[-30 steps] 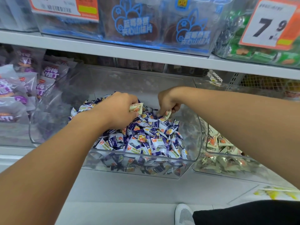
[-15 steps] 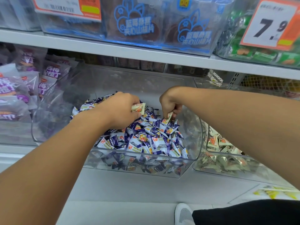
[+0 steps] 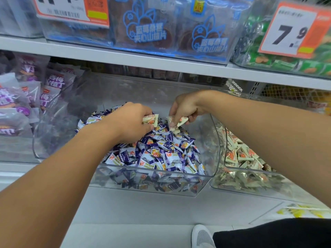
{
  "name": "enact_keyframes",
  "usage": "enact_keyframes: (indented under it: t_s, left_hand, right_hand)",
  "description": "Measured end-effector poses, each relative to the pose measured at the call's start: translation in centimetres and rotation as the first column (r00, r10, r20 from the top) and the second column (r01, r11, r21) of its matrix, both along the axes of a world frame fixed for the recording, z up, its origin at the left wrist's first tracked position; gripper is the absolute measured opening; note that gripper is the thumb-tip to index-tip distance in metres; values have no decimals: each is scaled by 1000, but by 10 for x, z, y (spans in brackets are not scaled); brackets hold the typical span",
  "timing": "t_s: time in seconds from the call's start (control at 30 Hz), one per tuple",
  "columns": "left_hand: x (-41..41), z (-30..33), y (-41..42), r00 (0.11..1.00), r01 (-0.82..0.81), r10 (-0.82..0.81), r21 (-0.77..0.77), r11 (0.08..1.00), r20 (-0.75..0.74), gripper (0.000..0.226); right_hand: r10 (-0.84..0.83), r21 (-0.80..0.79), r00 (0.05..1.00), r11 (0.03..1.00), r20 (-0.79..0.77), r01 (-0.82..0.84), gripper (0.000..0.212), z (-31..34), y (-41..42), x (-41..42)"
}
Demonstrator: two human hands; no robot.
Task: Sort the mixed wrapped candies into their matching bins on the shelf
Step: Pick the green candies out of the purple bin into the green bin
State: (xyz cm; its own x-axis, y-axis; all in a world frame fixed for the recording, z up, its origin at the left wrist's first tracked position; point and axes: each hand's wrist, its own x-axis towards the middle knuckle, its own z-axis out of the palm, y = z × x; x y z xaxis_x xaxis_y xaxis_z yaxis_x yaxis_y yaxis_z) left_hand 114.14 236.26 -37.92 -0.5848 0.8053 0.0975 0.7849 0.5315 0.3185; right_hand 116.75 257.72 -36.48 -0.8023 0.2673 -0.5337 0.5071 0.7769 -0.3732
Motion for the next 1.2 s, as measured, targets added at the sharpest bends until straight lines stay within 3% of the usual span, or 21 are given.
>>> enact_keyframes:
  t_s: [0.07,0.13,0.2,0.23,0.33,0.4,0.47,0.57,0.7,0.77,0.87,0.93,1.0,1.03,1.1,1.17,1.2]
  left_hand:
    - [0,0,0,1000,0,0,9,1000,19,17]
    - [2,1,3,997,-11,7,43,999,81,17]
    - [8,3,8,982,-26,9,89,996,187,19]
    - [13,3,12,965,-31,-4,131,991,262,19]
    - [28,9,27,867,-59,-97,293,954,489,11]
    - [45,17,40,810,-42,-213,417,908,546,8]
    - [65,25,56,820,6,-320,550,835,475,11]
    - [97,32,83,878,128,-378,617,776,293,12]
    - [122,29,116,962,208,-268,492,845,54,12]
    - [125,26,128,972,209,-234,396,894,15,33]
    - [121,29,132,971,229,-239,372,899,-20,50]
    - [104,31,123,982,183,-184,436,881,-39,39]
    - [77,29,105,994,94,-108,443,892,7,24]
    - [62,25,94,996,67,-85,376,924,31,19]
    - [39,10,74,990,112,-119,84,990,80,23]
    - [32,-10,61,957,244,-200,-206,948,210,40]
    - [31,-19,59,938,301,-230,-278,912,261,46]
  right_hand:
    - [87,-13,992,996,-87,-88,16,14,-5,16]
    - [203,78,962,978,-182,-192,12,28,-11,39]
    - [290,131,889,957,-355,-260,11,39,-18,69]
    - [282,85,851,958,-444,-273,11,43,-19,88]
    - [54,-226,815,948,-577,-223,15,56,-7,143]
    - [-146,-398,768,905,-623,-151,14,62,15,170]
    - [-271,-460,740,886,-615,-58,11,64,42,189]
    - [-359,-447,788,887,-500,120,18,56,72,210]
    - [-515,-483,778,817,-360,317,13,41,96,225]
    - [-566,-447,727,806,-390,388,6,31,107,227]
    - [-422,-62,767,890,-484,451,24,20,114,229]
    - [-229,233,828,891,-513,391,37,28,104,223]
    - [-22,364,794,881,-607,303,26,42,77,214]
    - [63,363,743,898,-667,249,19,47,59,207]
    - [217,349,654,934,-725,77,18,54,16,193]
    - [363,392,644,914,-673,-105,31,55,-20,175]
    - [421,431,662,888,-620,-161,36,53,-32,164]
